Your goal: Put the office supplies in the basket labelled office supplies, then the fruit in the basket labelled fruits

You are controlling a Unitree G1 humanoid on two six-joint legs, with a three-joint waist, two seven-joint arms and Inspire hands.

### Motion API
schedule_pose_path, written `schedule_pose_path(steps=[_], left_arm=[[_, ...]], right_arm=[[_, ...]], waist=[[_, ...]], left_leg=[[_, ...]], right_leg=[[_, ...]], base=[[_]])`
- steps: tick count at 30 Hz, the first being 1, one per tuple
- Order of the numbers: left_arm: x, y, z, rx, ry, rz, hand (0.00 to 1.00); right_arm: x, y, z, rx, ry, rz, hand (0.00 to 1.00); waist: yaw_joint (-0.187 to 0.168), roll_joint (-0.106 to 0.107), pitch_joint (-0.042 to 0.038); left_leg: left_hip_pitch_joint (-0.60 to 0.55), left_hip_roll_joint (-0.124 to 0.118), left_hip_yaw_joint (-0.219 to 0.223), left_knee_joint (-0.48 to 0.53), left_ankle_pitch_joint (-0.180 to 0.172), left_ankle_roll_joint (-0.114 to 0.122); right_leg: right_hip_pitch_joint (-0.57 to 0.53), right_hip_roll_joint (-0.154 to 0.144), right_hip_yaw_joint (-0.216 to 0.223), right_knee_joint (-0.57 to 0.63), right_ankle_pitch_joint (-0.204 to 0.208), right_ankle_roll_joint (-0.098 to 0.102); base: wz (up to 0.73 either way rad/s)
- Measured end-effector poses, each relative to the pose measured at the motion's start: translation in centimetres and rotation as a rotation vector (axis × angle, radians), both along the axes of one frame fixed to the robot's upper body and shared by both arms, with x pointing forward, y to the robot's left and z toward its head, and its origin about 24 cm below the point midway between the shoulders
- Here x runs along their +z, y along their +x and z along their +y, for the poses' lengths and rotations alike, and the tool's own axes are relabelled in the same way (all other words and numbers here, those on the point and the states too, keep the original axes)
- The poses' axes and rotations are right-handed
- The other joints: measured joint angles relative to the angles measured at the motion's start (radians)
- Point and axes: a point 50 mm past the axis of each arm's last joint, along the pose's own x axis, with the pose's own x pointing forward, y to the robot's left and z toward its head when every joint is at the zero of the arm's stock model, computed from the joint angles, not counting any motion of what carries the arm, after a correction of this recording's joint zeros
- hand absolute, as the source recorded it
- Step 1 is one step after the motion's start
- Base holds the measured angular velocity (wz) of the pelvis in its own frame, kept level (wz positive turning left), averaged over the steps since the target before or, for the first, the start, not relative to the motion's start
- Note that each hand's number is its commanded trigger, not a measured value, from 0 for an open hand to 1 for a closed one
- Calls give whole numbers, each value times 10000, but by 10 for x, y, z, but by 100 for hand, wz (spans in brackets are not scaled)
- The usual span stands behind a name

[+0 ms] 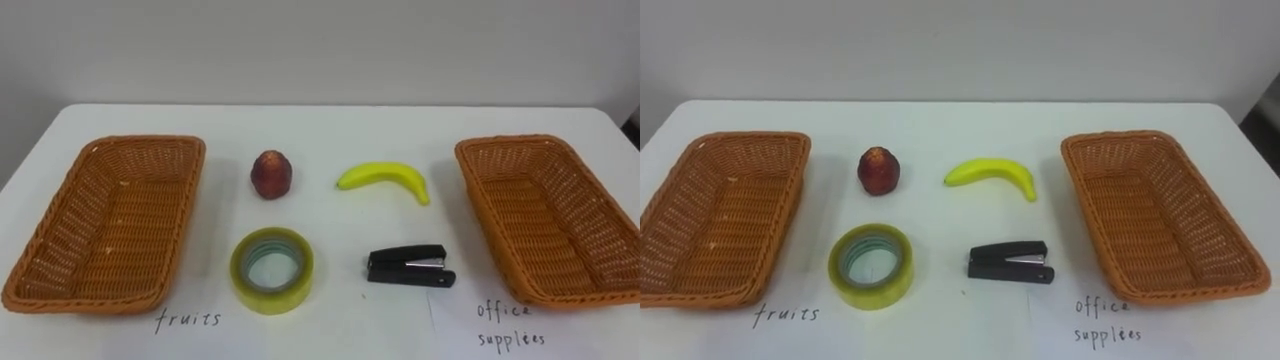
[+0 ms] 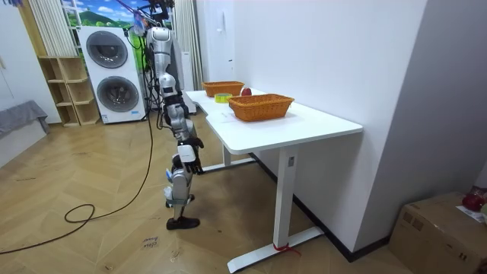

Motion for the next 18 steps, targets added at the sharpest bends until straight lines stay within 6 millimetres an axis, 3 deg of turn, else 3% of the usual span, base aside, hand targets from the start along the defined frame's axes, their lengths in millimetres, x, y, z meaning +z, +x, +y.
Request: schedule_pose_path(steps=[9, 18], left_arm=[[3, 1, 9, 495, 329, -321, 0], [9, -1, 25, 745, 980, -770, 0]], right_arm=[[3, -22, -11, -2801, -506, 383, 0], [12, -7, -41, -7691, -1443, -879, 0]], waist=[[-221, -134, 27], [-482, -343, -4]], left_leg=[[167, 15, 93, -9, -5, 10], [160, 16, 321, 34, -1, 16]], right_leg=[[-23, -5, 115, 130, -1, 1], [-157, 8, 356, 159, -18, 3]], base=[[-4], [-7]])
